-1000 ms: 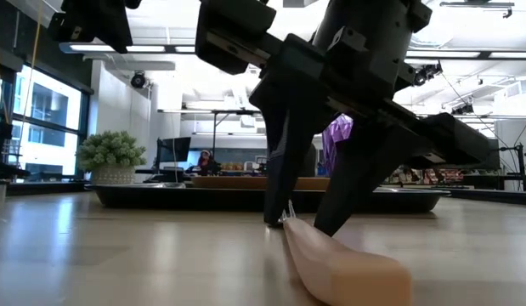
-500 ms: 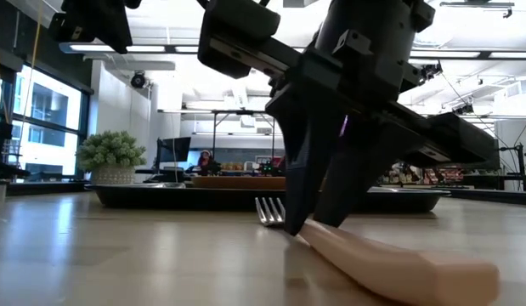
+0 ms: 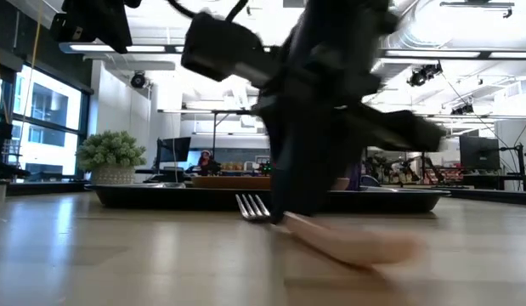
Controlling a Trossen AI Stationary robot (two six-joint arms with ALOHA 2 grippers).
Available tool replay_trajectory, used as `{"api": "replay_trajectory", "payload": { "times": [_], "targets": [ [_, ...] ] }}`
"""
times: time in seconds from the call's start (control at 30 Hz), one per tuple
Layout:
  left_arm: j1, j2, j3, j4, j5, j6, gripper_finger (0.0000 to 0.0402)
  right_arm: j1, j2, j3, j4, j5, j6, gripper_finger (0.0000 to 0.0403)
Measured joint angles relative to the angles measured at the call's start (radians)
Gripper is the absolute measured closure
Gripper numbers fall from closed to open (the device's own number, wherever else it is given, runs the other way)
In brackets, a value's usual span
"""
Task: Pick and place plate/cup/fork/spoon on tray
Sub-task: Put the orange fork between the orange spoon and the orange plate on the black serving tray
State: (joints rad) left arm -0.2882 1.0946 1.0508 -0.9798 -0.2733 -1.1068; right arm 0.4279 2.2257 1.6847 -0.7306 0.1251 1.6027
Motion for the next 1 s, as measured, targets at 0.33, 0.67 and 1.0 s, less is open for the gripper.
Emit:
{"api": "replay_trajectory", "payload": {
  "times": [0.33,0.67,1.0],
  "targets": [
    [0.0,-0.021,0.0,0.0,-0.002,0.004,0.0351,-0.034,0.001,0.079,0.015,-0.014,-0.066,0.0388],
    [0.0,-0.098,0.0,0.0,-0.035,0.004,0.0351,-0.081,-0.002,0.168,0.02,0.015,-0.147,0.0388],
    [0.0,-0.138,0.0,0.0,-0.103,0.001,0.0351,-0.134,0.045,0.172,0.34,0.003,-0.224,0.0389]
  ]
}}
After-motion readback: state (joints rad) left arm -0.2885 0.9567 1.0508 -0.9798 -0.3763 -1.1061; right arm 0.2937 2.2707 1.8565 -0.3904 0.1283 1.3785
